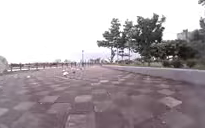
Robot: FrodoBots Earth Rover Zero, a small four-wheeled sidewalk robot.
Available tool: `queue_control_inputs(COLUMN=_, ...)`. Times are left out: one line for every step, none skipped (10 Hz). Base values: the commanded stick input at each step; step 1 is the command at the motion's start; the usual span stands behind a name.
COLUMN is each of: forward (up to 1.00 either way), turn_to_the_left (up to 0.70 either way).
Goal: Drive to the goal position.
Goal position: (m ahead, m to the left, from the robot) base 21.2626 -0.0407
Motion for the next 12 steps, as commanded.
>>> queue_control_inputs(forward=1.00, turn_to_the_left=0.00)
queue_control_inputs(forward=1.00, turn_to_the_left=0.00)
queue_control_inputs(forward=1.00, turn_to_the_left=0.00)
queue_control_inputs(forward=1.00, turn_to_the_left=0.00)
queue_control_inputs(forward=1.00, turn_to_the_left=0.00)
queue_control_inputs(forward=1.00, turn_to_the_left=0.00)
queue_control_inputs(forward=1.00, turn_to_the_left=0.00)
queue_control_inputs(forward=1.00, turn_to_the_left=0.00)
queue_control_inputs(forward=1.00, turn_to_the_left=0.00)
queue_control_inputs(forward=1.00, turn_to_the_left=0.00)
queue_control_inputs(forward=1.00, turn_to_the_left=0.00)
queue_control_inputs(forward=1.00, turn_to_the_left=0.00)
